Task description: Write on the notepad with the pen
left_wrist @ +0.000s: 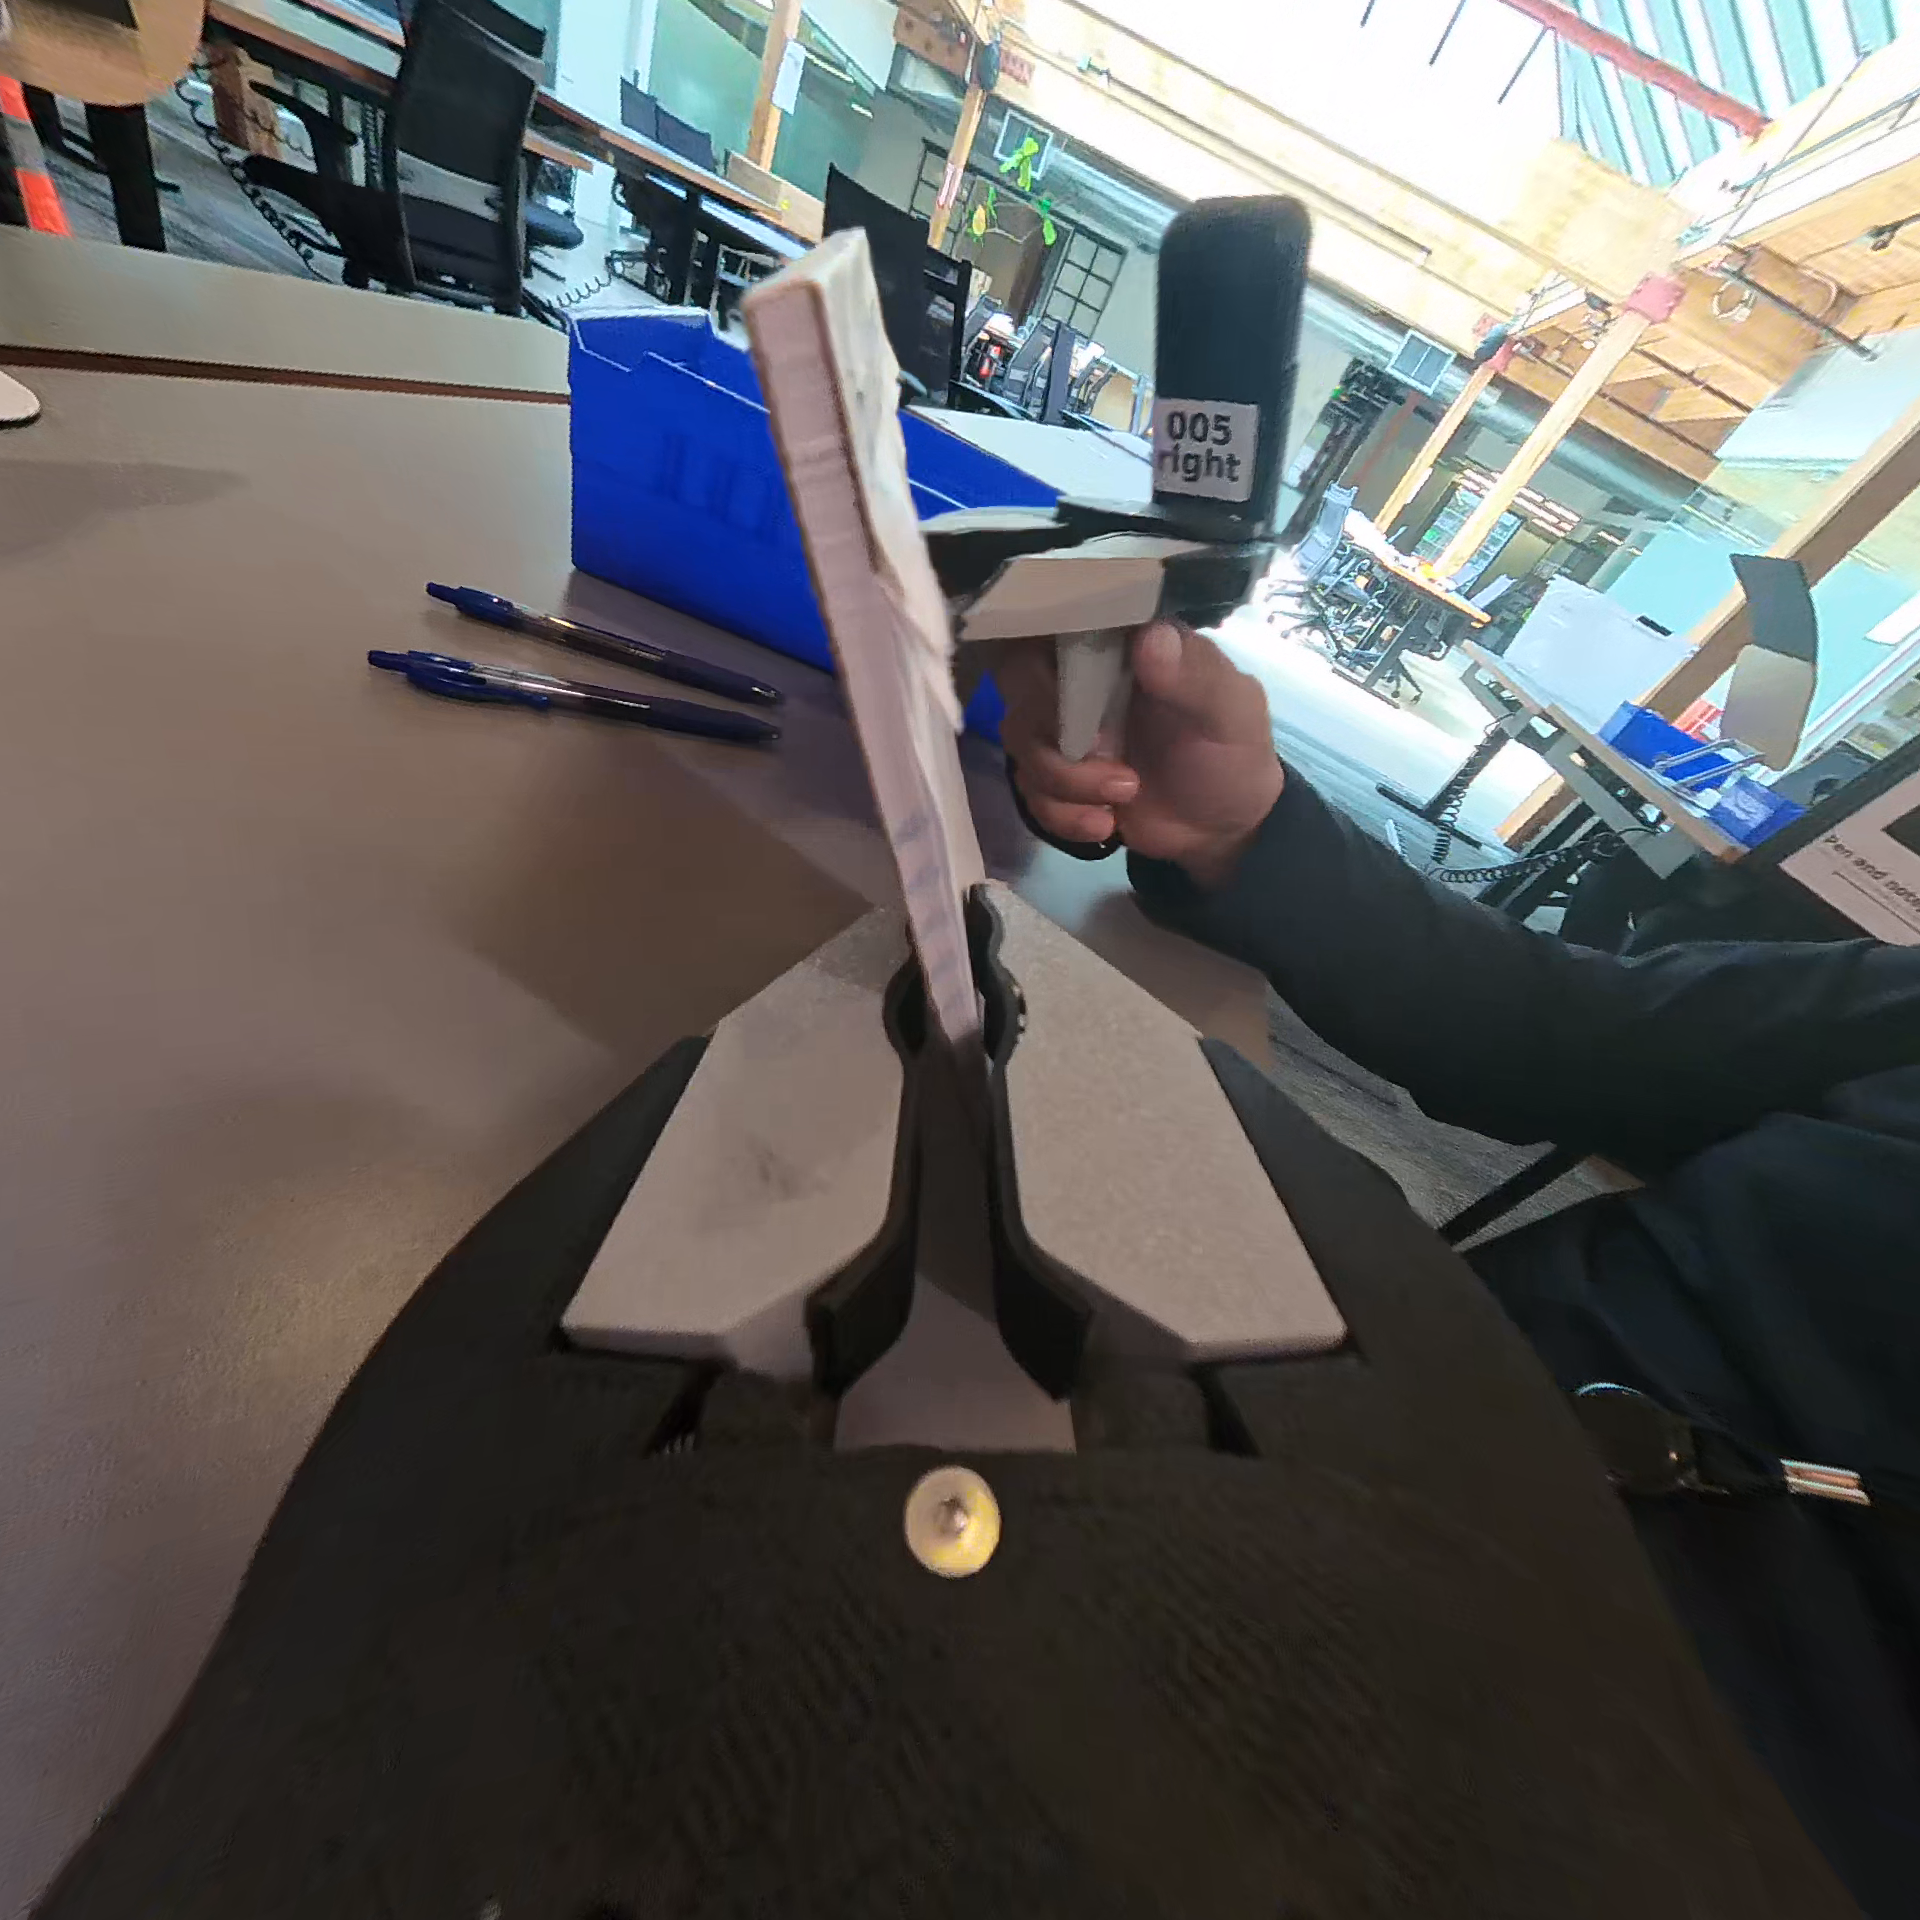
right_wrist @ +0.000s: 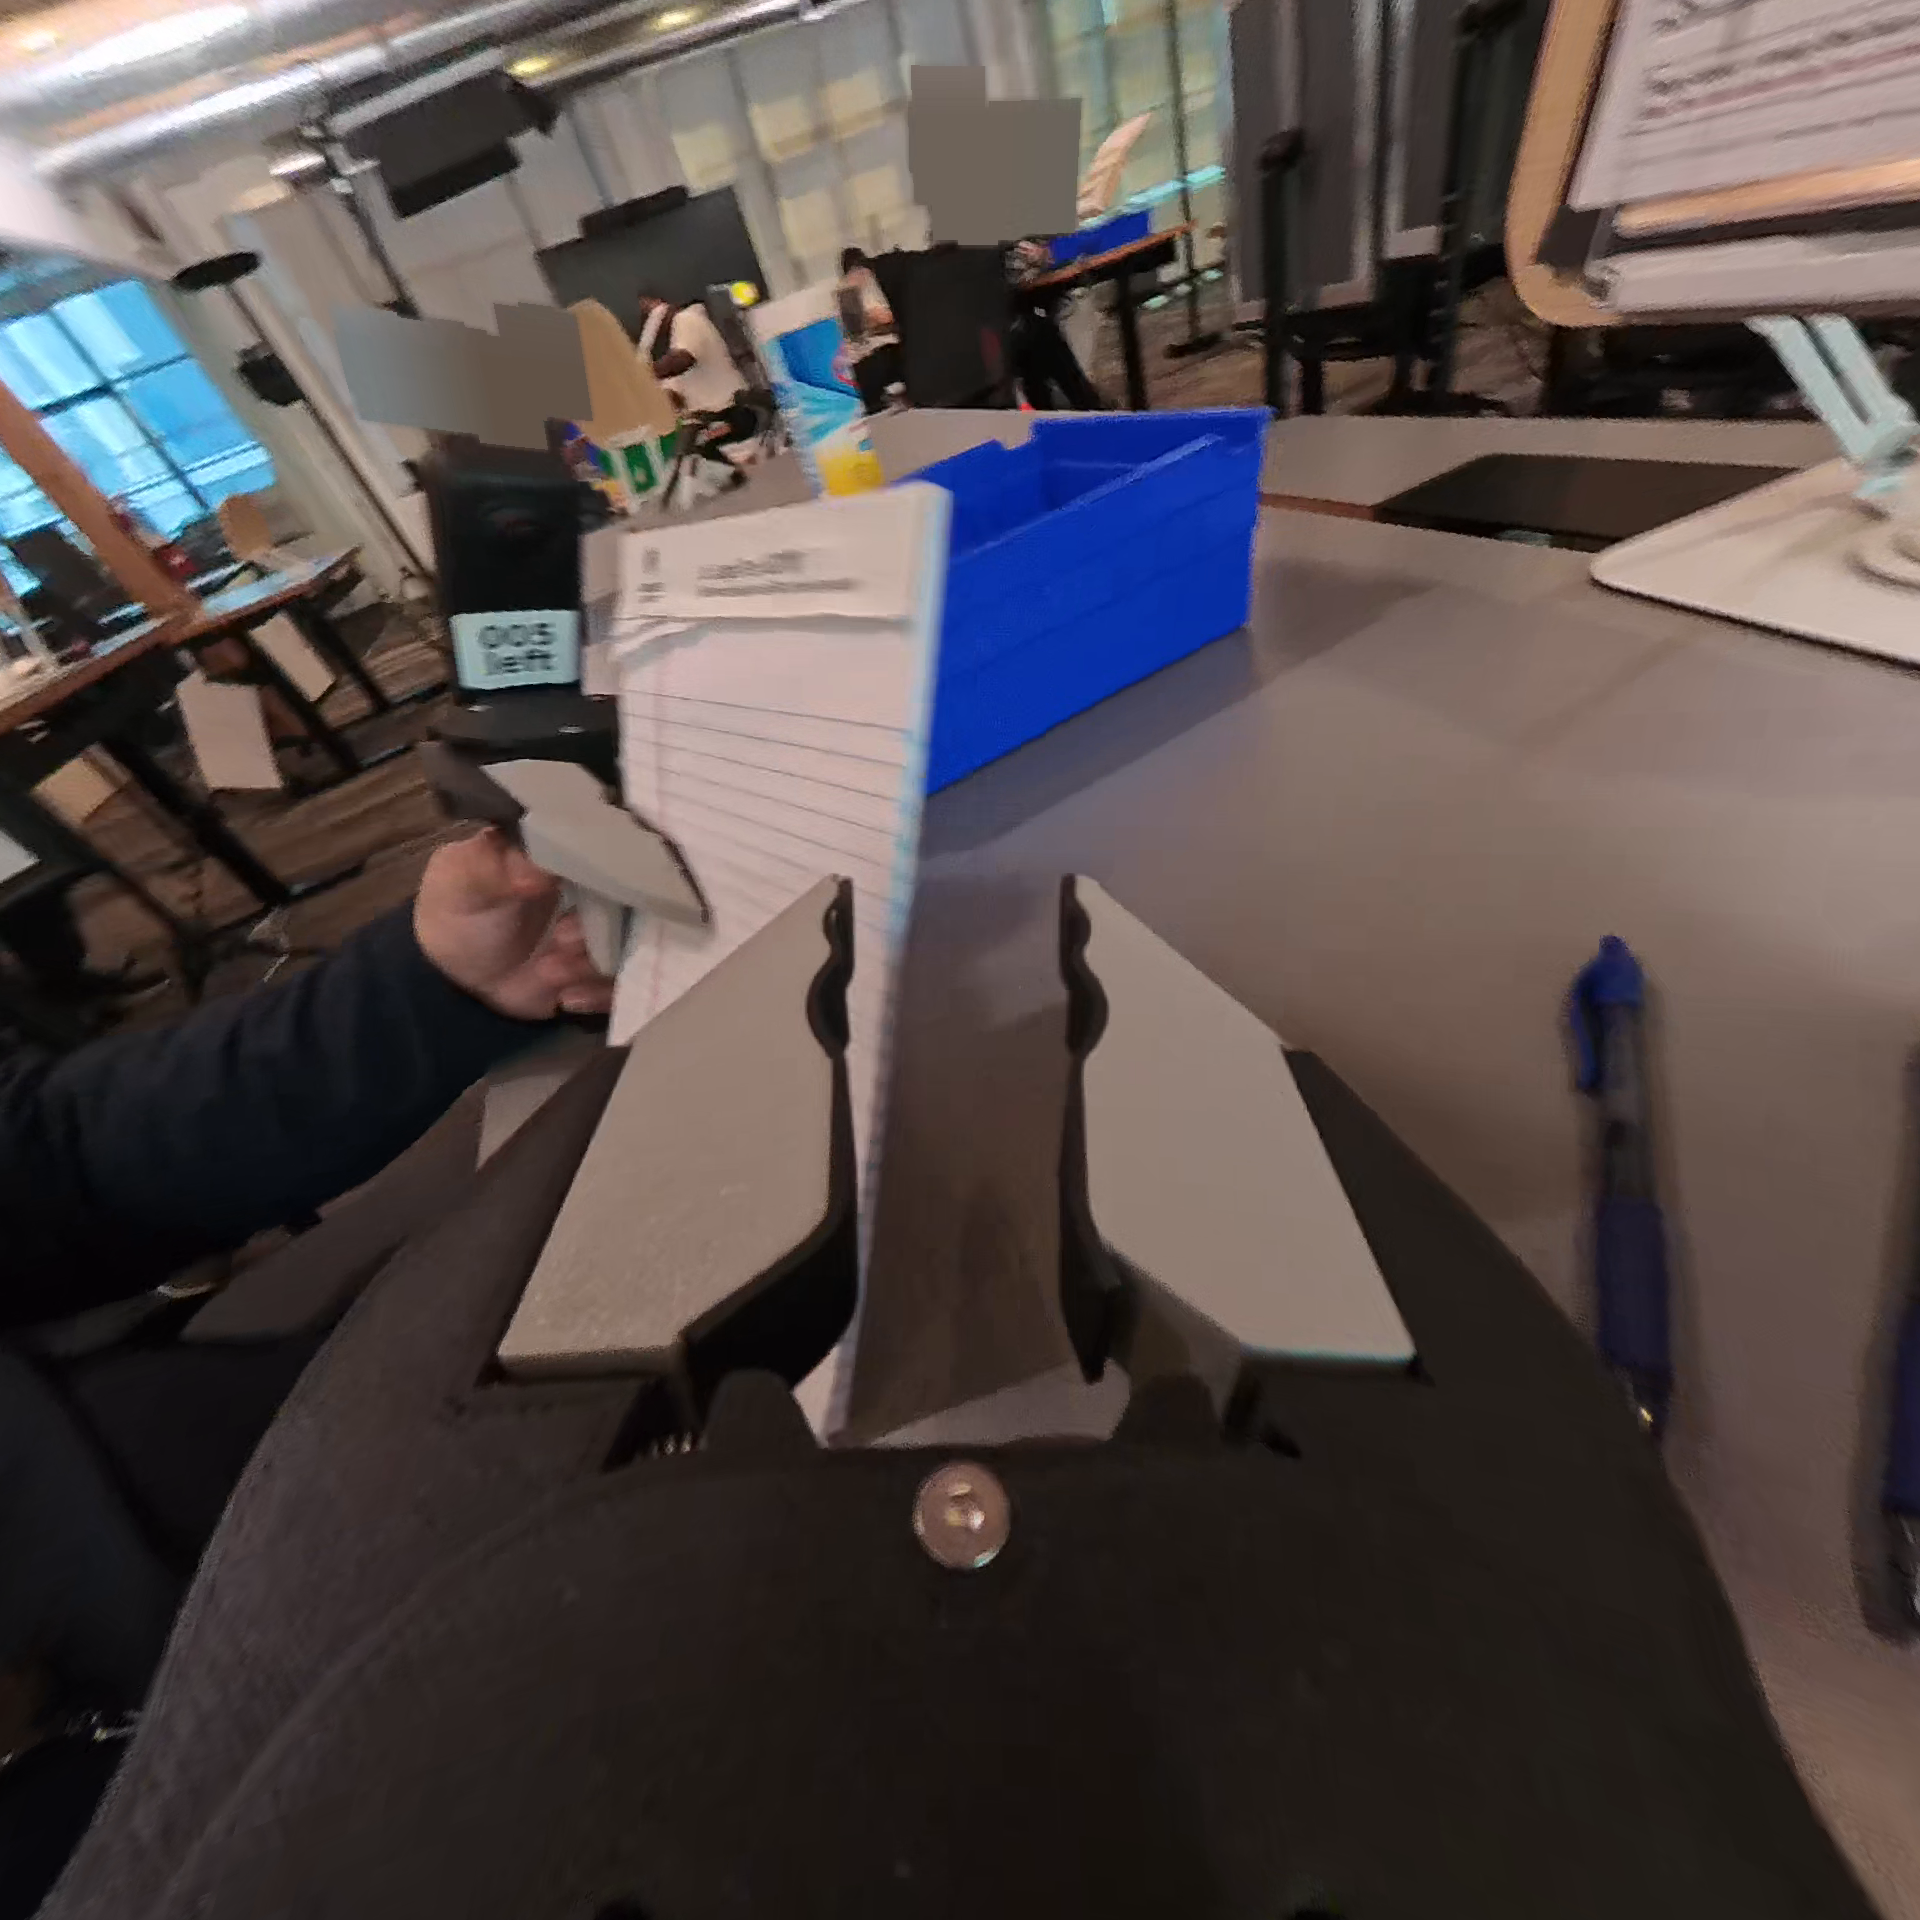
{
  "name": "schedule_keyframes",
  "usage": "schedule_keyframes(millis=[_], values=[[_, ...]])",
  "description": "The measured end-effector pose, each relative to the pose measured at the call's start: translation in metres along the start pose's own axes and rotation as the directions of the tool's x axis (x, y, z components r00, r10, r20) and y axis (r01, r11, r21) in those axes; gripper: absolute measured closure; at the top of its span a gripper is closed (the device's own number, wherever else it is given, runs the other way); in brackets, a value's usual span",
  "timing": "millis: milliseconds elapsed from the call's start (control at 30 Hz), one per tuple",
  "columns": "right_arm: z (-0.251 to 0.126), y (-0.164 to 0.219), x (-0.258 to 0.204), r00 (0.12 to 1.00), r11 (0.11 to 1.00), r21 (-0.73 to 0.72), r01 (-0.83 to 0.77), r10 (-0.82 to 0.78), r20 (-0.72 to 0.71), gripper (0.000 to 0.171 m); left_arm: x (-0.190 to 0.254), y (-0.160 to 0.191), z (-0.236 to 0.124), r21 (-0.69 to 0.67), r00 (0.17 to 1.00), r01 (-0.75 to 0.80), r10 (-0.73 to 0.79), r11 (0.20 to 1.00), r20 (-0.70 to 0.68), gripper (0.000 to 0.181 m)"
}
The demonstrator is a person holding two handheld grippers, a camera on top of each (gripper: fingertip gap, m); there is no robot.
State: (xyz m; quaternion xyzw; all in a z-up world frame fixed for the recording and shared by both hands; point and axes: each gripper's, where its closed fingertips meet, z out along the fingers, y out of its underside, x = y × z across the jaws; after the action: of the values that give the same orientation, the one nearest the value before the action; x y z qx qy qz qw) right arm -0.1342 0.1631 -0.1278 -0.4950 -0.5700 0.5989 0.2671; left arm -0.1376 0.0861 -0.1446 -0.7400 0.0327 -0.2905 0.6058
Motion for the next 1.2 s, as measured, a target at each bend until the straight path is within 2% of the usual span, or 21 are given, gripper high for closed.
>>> schedule_keyframes(millis=[67,133,200,233,267,300,367,400,500,567,667,767,833,933,1033,1100,1200], values=[[0.003,0.005,0.001,0.999,0.999,-0.028,-0.034,0.034,0.012,0.122,0.001,0.000,0.000,0.003,1.000,-0.005,0.005,1.000,-0.001,0.178],[0.009,0.014,-0.018,0.987,0.995,-0.078,-0.058,0.069,0.146,0.125,0.001,0.000,0.000,0.004,1.000,0.002,-0.002,1.000,-0.006,0.178],[0.019,0.035,-0.020,0.980,0.978,-0.184,-0.094,0.124,0.158,0.126,0.005,0.000,0.000,0.005,1.000,-0.004,0.005,1.000,-0.028,0.178],[0.023,0.041,-0.021,0.974,0.970,-0.217,-0.114,0.152,0.168,0.118,0.005,0.001,0.000,0.000,1.000,-0.017,0.017,1.000,-0.014,0.178],[0.024,0.041,-0.030,0.957,0.965,-0.228,-0.132,0.183,0.225,0.127,0.003,0.001,0.000,-0.002,1.000,-0.029,0.029,1.000,0.002,0.178],[0.021,0.037,-0.040,0.934,0.964,-0.224,-0.144,0.207,0.290,0.157,0.002,0.001,0.000,-0.003,0.999,-0.031,0.031,1.000,0.011,0.178],[0.015,0.028,-0.052,0.913,0.970,-0.195,-0.141,0.204,0.353,0.169,0.001,-0.004,-0.002,0.032,0.999,-0.029,0.029,0.999,0.015,0.174],[0.012,0.024,-0.056,0.916,0.976,-0.181,-0.120,0.179,0.358,0.170,-0.002,-0.006,-0.004,0.048,0.999,-0.031,0.030,0.998,0.029,0.166],[-0.001,0.010,-0.056,0.962,0.986,-0.163,-0.028,0.071,0.263,0.171,-0.013,-0.009,-0.009,0.065,0.992,-0.064,0.056,0.996,0.113,0.151],[-0.024,-0.018,-0.056,0.983,0.989,-0.146,0.007,0.020,0.183,0.171,-0.018,-0.011,-0.011,0.072,0.986,-0.077,0.065,0.994,0.155,0.145],[-0.087,-0.089,-0.050,0.996,0.994,-0.054,0.091,-0.089,0.022,0.171,-0.021,-0.006,-0.007,0.029,0.978,-0.099,0.092,0.995,0.186,0.144],[-0.167,-0.151,-0.018,0.957,0.986,-0.018,0.164,-0.163,-0.238,0.171,-0.022,0.000,-0.002,-0.020,0.969,-0.126,0.127,0.992,0.210,0.145],[-0.216,-0.175,0.007,0.925,0.991,0.027,0.132,-0.113,-0.363,0.171,-0.021,0.002,0.000,-0.038,0.970,-0.126,0.131,0.991,0.205,0.145],[-0.267,-0.176,0.040,0.904,0.997,0.050,0.057,-0.030,-0.427,0.171,-0.024,0.002,-0.001,-0.035,0.973,-0.105,0.110,0.994,0.205,0.145],[-0.297,-0.154,0.086,0.861,0.999,0.034,-0.042,0.054,-0.505,0.171,-0.026,0.002,-0.001,-0.025,0.978,-0.068,0.072,0.997,0.196,0.145],[-0.301,-0.132,0.113,0.846,0.993,-0.006,-0.122,0.100,-0.524,0.171,-0.028,0.001,-0.002,-0.019,0.981,-0.041,0.043,0.999,0.189,0.145],[-0.283,-0.104,0.137,0.862,0.971,-0.050,-0.236,0.185,-0.472,0.171,-0.030,0.000,-0.003,-0.005,0.983,-0.014,0.015,1.000,0.184,0.146]])
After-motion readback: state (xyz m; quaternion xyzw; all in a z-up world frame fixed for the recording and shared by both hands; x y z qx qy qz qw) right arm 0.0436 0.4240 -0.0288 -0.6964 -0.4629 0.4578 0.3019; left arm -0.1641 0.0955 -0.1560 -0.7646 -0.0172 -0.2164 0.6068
